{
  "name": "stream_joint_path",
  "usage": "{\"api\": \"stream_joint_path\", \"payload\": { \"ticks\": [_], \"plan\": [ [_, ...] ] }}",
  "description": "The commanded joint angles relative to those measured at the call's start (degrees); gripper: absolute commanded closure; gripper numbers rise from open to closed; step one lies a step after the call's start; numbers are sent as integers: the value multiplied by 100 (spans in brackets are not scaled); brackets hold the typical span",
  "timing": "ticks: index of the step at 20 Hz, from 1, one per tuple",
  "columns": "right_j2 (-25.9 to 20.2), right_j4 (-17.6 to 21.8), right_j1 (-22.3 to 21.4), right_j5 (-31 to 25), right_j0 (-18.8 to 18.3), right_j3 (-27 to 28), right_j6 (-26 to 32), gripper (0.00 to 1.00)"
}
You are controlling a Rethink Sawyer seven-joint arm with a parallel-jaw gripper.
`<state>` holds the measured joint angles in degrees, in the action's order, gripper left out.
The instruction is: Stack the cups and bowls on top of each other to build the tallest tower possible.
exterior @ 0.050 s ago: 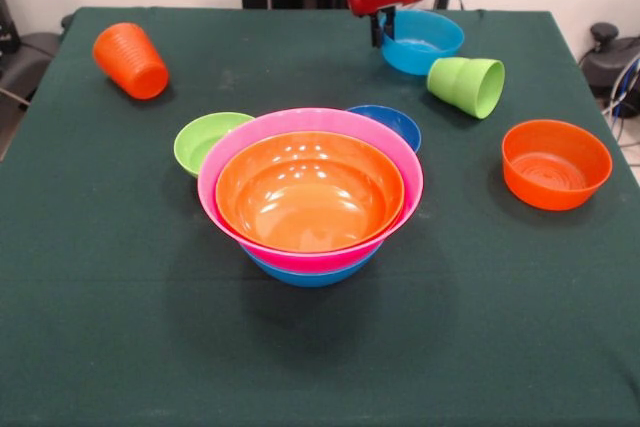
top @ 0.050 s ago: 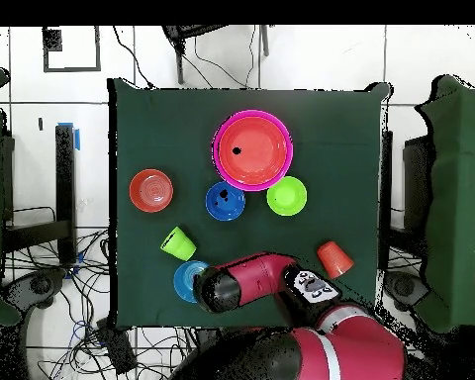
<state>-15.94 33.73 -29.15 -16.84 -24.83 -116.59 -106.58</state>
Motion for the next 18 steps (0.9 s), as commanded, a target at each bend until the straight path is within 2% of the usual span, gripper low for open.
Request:
{"api": "stream_joint_path", "payload": {
  "ticks": [1,4,8,14,18],
  "plan": [
    [-193,266,-90,279,164,464,-163,100],
    [-284,144,-395,195,146,229,-197,100],
    [-467,-206,-1119,-77,146,-222,-306,100],
    [-859,-833,-2208,-632,3,-770,-179,100],
    [-1227,-1428,-3068,-1117,-220,-1072,162,100]
  ]
}}
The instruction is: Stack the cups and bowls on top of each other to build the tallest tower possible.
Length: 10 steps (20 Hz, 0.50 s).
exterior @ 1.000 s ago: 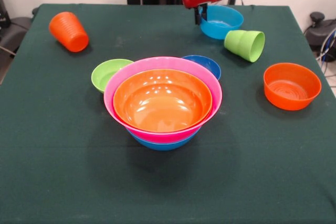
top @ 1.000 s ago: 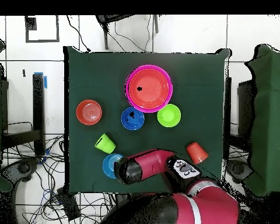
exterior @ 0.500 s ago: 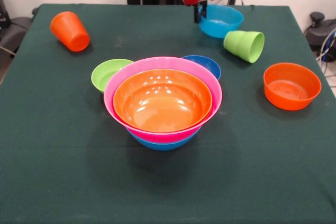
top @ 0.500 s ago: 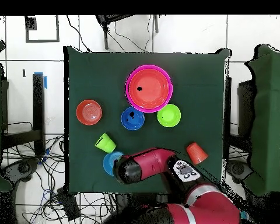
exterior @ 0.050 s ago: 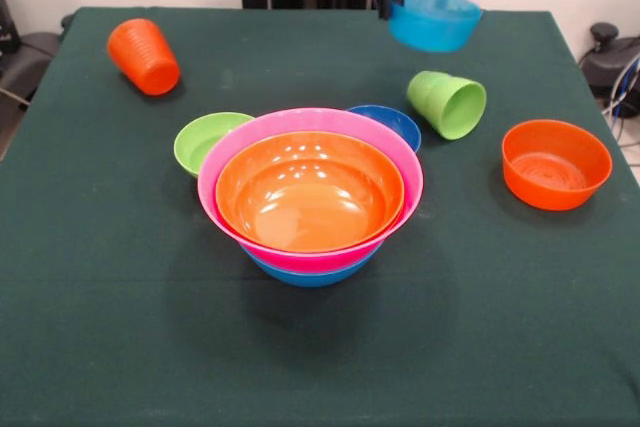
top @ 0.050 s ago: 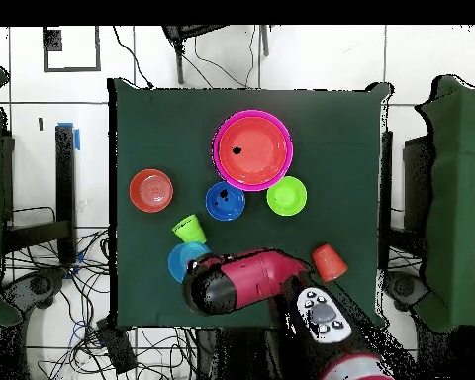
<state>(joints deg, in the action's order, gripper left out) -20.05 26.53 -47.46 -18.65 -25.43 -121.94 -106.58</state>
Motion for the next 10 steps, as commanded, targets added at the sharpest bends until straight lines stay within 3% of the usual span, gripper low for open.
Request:
{"api": "stream_joint_path", "payload": {
  "ticks": [1,10],
  "plan": [
    [-892,-858,-1410,-1082,-201,-569,259,100],
    [-1178,-1359,-2105,-1647,-257,-441,598,100]
  ]
}}
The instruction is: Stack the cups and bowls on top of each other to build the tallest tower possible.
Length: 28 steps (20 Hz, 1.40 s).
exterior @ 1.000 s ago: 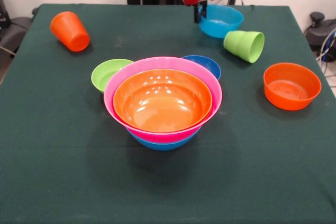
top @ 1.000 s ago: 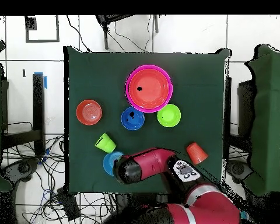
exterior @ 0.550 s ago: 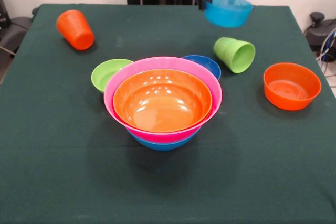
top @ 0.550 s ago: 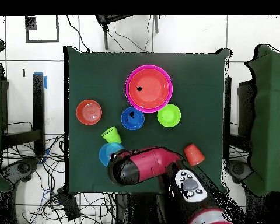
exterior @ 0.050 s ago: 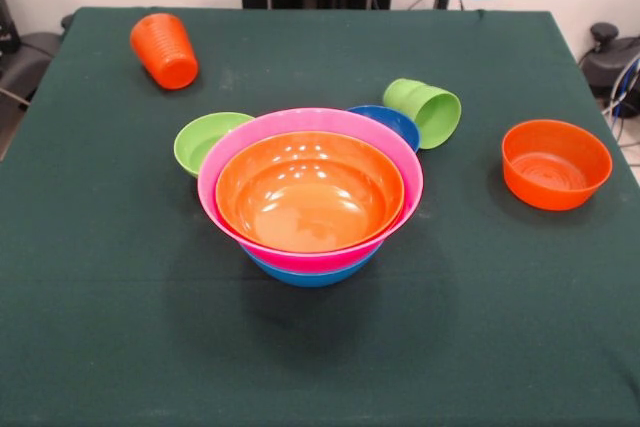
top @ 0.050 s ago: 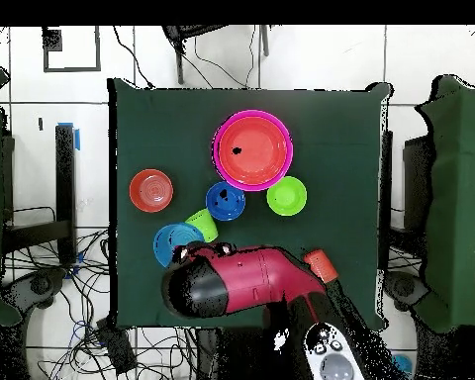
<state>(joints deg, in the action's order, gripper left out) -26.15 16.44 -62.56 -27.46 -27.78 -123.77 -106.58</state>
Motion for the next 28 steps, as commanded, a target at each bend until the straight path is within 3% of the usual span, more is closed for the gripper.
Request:
{"api": "stream_joint_path", "payload": {
  "ticks": [1,18,28],
  "plan": [
    [-597,-407,-651,-813,-29,-228,588,100],
    [-683,-3,-428,-710,-181,103,561,100],
    [-750,490,101,-341,-453,374,756,100]
  ]
}}
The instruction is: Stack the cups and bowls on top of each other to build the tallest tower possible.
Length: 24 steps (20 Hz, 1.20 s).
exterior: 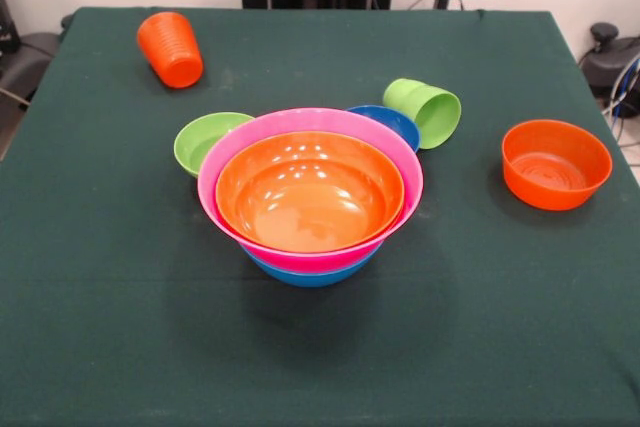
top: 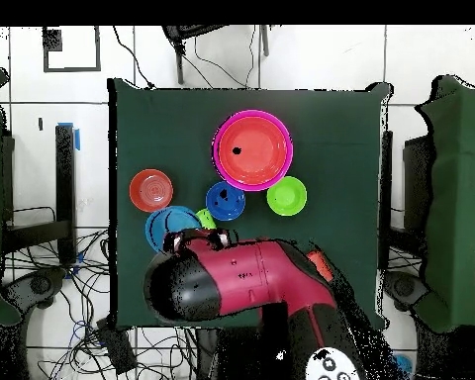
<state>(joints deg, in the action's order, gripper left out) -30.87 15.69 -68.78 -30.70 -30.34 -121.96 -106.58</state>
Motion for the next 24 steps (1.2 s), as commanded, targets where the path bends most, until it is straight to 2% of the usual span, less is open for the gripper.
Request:
{"api": "stream_joint_path", "payload": {
  "ticks": [1,8,13,20,24],
  "plan": [
    [-314,628,786,6,-248,219,808,100],
    [-541,1206,1279,50,-548,558,1120,100],
    [-774,1546,1581,-184,-705,909,1384,100],
    [-990,1866,1910,-381,-820,1188,1454,100],
    [-1038,2022,2256,-532,-831,1529,1512,100]
  ]
}}
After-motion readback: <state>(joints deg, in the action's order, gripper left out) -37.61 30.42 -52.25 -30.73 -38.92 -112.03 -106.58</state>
